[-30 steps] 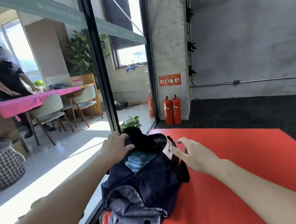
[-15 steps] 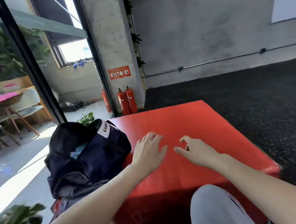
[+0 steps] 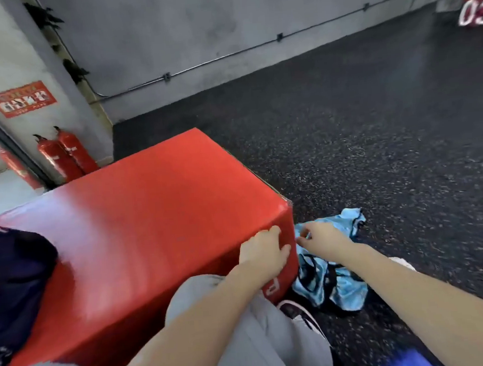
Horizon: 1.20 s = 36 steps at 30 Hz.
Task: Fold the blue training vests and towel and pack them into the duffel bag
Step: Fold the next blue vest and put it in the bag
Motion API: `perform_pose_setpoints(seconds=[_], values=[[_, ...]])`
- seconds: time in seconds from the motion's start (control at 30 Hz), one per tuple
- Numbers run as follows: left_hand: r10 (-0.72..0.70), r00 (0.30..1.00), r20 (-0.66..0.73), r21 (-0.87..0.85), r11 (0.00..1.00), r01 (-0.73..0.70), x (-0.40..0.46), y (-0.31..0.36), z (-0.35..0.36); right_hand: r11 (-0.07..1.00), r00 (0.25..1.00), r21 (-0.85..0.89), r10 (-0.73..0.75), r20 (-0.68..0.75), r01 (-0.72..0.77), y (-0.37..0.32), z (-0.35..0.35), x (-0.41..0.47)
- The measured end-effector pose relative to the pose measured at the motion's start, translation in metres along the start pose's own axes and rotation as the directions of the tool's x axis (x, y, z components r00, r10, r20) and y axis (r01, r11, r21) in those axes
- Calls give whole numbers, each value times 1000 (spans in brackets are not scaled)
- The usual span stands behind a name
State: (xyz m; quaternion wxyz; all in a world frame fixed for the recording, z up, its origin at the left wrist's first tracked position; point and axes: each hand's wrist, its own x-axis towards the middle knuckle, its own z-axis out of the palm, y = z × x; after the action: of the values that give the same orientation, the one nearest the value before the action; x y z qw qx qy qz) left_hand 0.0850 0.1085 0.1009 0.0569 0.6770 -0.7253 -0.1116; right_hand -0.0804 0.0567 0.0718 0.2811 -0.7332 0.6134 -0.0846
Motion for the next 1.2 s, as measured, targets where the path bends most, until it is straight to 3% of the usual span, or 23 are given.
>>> perform_pose_setpoints(seconds=[0.37,0.63,0.97,1.2], values=[[58,938,343,143,983,-113,50,42,114,948,948,115,276,157,-295,144,58,10],[31,886,463,148,983,-112,90,43,163,808,873,330,444,203,-488,196,139,41],[-3,859,512,141,987,-80,129,28,217,716,828,421,516,218,-557,228,177,85],[-56,854,517,107,994,0,147,17,239,763,878,445,458,140,-469,222,174,133]])
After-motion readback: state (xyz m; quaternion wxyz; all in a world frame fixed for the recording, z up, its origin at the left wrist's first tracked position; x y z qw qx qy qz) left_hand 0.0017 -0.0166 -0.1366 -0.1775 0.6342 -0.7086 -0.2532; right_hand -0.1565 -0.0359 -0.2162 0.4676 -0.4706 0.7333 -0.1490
